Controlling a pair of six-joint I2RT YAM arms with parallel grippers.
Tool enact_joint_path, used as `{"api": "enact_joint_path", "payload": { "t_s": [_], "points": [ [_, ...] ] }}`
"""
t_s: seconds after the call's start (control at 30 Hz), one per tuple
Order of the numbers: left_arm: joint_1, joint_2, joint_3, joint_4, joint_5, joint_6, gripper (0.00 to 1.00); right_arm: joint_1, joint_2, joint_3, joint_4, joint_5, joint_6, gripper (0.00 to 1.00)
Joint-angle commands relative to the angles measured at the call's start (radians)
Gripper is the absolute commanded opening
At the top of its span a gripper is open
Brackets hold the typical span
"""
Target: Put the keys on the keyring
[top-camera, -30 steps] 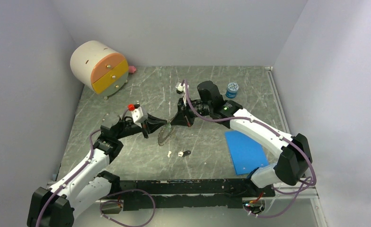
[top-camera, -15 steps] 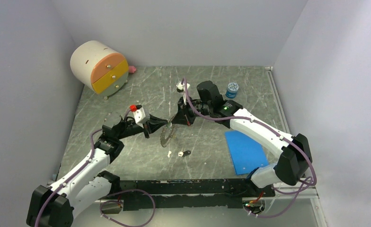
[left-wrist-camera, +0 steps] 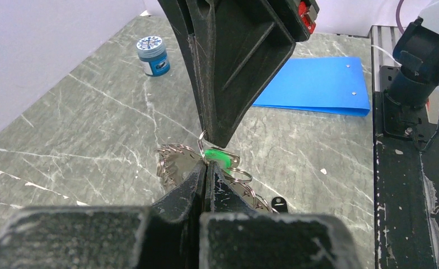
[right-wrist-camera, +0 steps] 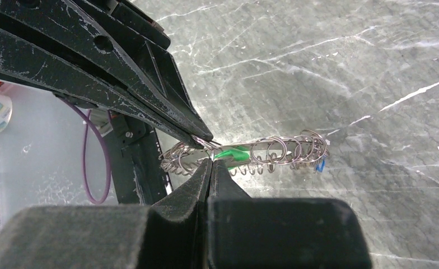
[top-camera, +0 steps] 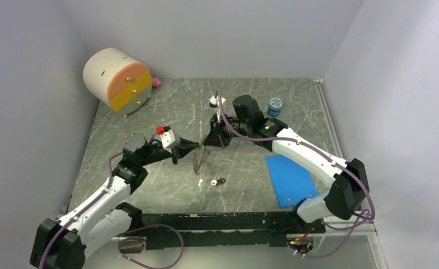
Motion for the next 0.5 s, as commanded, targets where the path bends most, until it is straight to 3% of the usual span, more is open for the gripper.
{"api": "enact_joint_path", "payload": {
  "t_s": [0.0, 0.47],
  "points": [
    [-0.015, -0.007, 0.036, -0.036, 0.013, 0.042, 0.03, 0.0, -0.008, 0.066, 0.05, 0.017, 0.014, 0.0],
    [-0.028, 0.001, 0.052, -0.083, -0.038, 0.074, 0.03, -0.001, 0.01, 0.088, 0.04, -0.017, 0.001, 0.0]
  ]
}}
